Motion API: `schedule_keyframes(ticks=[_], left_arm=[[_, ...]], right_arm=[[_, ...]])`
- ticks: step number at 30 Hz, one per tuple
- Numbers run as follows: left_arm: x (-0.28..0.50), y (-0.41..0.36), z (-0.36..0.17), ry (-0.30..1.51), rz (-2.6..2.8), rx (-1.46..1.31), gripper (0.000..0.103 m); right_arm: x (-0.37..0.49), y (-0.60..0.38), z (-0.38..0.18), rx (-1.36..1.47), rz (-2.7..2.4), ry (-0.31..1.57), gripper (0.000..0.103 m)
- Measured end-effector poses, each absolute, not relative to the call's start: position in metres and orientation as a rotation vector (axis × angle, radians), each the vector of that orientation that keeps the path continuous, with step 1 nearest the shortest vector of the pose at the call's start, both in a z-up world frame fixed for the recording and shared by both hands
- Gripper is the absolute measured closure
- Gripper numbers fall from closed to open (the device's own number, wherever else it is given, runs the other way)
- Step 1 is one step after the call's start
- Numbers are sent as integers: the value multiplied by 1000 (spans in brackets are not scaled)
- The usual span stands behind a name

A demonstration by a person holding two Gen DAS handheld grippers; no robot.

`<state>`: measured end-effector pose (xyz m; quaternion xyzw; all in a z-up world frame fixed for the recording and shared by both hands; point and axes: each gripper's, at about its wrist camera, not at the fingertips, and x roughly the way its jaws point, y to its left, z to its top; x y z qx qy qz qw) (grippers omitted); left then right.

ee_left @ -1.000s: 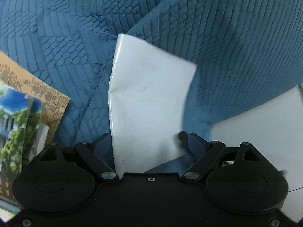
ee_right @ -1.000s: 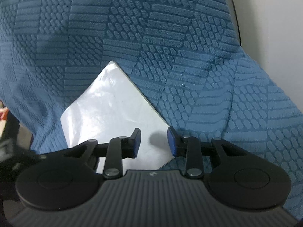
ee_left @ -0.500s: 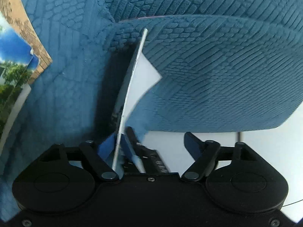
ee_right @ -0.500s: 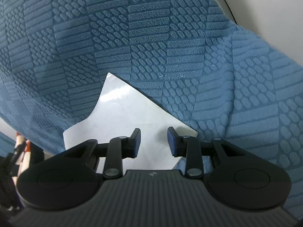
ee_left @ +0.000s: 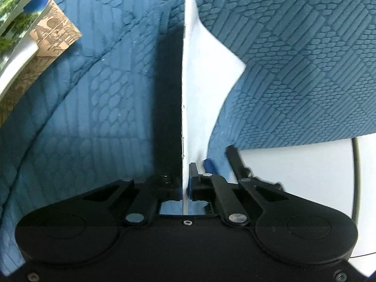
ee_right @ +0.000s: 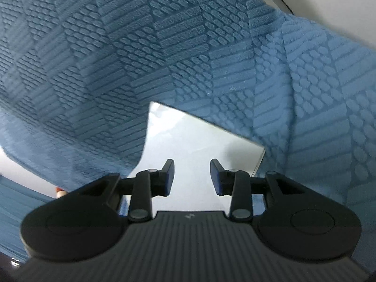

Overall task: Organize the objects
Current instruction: 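Close the left gripper on the white card while the right gripper grips its edge, then lift and carry the white card with both grippers over the book stack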

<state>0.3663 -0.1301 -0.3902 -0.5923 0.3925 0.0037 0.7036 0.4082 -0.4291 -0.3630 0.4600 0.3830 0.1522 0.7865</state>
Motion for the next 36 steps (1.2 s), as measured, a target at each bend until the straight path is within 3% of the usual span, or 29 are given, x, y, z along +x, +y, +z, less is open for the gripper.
schedule_keyframes(ticks=[1, 4, 8, 20, 24, 25, 27, 28, 29, 36], left_arm=[[366, -130, -388, 865, 1, -1322, 100], [364, -130, -380, 866, 3, -1310, 100], [356, -128, -375, 851, -22, -1344, 101], [334, -125, -367, 834, -85, -1418, 101], [321, -122, -363, 821, -100, -1439, 100], [319, -121, -363, 819, -103, -1443, 100], [326, -122, -362, 819, -106, -1444, 100], [324, -121, -362, 821, -105, -1442, 100], [323, -117, -363, 823, -103, -1440, 100], [304, -103, -353, 811, -111, -1437, 98]], right_arm=[[405, -430, -364, 1024, 347, 836, 64], [392, -429, -367, 1106, 403, 861, 40], [354, -428, -361, 1212, 519, 815, 23], [366, -441, -383, 1254, 397, 837, 24], [375, -449, -385, 1236, 350, 820, 35], [375, -451, -386, 1235, 340, 821, 42], [377, -450, -385, 1218, 339, 843, 63], [377, -449, -385, 1205, 348, 853, 79], [378, -448, -383, 1192, 356, 855, 87], [371, -442, -357, 1118, 432, 822, 94]])
